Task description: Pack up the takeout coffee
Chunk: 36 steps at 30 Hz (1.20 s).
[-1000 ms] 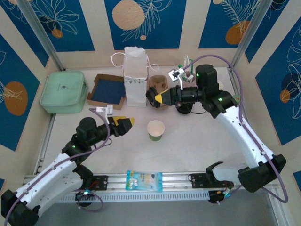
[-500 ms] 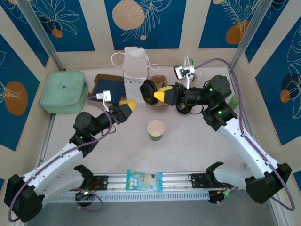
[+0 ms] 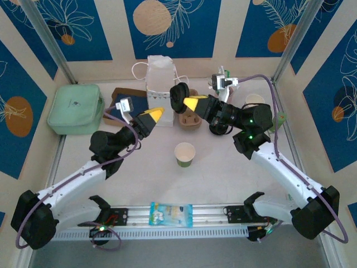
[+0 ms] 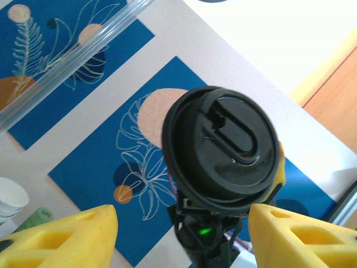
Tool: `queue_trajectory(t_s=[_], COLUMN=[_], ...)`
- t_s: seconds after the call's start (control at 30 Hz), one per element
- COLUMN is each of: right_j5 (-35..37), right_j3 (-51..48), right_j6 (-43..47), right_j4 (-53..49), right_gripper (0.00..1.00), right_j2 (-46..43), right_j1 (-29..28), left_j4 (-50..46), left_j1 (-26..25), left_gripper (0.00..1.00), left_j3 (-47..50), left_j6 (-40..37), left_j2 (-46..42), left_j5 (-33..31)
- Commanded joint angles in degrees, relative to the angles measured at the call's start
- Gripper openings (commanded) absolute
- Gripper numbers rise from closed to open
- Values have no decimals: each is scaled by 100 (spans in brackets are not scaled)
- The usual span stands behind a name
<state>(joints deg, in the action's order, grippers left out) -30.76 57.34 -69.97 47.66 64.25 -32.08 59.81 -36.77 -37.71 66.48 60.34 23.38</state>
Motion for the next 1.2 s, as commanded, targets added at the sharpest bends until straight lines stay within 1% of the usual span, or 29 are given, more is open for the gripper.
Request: queue_trajectory(t_s=[0.0, 0.13, 0.57, 0.77, 0.9, 1.03, 1.17], right_j5=[422, 506, 579, 722, 803, 811, 799], right_j3=[-45, -49, 125, 241, 376, 478, 548], right_j6=[-381, -600, -857, -1086, -1348, -1288, -1243], right_j4=[909, 1376, 2156, 2776, 3254, 3263, 3262], right_gripper=[5, 4, 1, 0, 0, 0, 0], right_j2=[106, 269, 504, 721, 971, 1038, 1032], right_j1=[-92, -128, -220, -237, -246, -323, -370], left_j4=[646, 792, 1605, 1957, 2080, 2087, 2087], left_j1=[-107, -171, -335, -429, -497, -578, -616], left_gripper=[64, 64, 65, 65, 63, 59, 58], left_j3=[-319, -487, -586, -887, -1065, -1167, -1186], left_j6=[163, 250, 663, 852, 931, 913, 891], left_j2=[34, 172, 716, 947, 1088, 1142, 1146], left_j5=[-8, -17, -223, -263, -295, -310, -339])
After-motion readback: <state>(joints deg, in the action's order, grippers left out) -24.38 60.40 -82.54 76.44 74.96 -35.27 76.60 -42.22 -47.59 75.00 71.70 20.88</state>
